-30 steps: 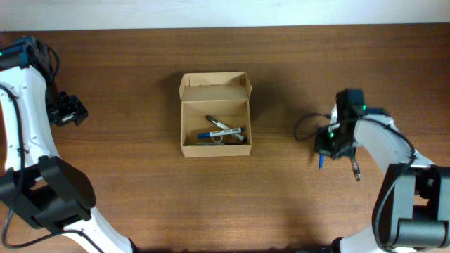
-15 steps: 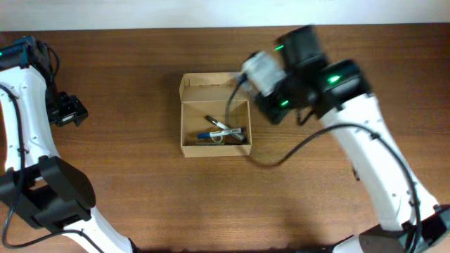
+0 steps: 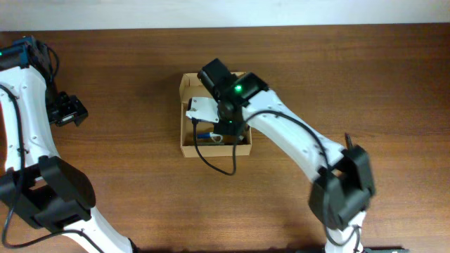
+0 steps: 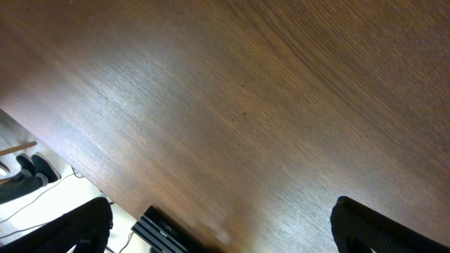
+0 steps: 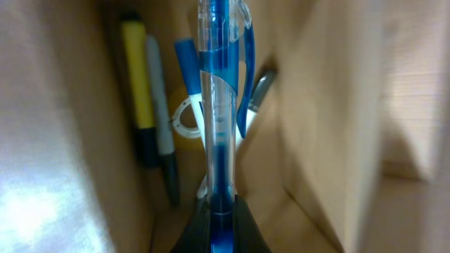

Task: Pack container
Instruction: 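Carry the blue pen into the box and release it, then return the right gripper and grasp the black pen, then lower the black pen into the box and release, then bring both grippers to the box lid's back edge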

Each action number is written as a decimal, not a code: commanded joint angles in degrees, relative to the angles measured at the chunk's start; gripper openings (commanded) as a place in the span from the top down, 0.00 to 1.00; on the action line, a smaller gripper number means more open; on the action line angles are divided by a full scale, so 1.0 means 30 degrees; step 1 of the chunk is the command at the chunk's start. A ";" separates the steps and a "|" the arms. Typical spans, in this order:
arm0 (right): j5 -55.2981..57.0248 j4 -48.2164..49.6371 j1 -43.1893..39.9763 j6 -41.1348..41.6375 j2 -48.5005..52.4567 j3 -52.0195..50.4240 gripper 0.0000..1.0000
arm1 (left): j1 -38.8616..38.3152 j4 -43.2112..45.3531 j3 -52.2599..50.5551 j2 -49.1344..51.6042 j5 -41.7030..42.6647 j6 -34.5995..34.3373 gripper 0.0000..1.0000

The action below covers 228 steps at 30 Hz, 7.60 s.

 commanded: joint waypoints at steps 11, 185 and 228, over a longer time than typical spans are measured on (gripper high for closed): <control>-0.0874 0.0386 -0.0342 -0.0029 0.3774 0.0124 0.96 | 0.0124 -0.0007 -0.0036 0.0146 -0.0051 0.0219 0.00; 0.1100 -0.5763 -0.2601 1.4564 0.2681 1.9460 0.96 | 0.0124 0.1632 -0.0036 0.0146 0.0568 0.0058 0.00; -1.3143 0.3359 -0.9777 2.0567 0.6229 0.1173 0.96 | -0.4350 1.3100 -0.0029 1.0127 2.2367 0.1712 0.98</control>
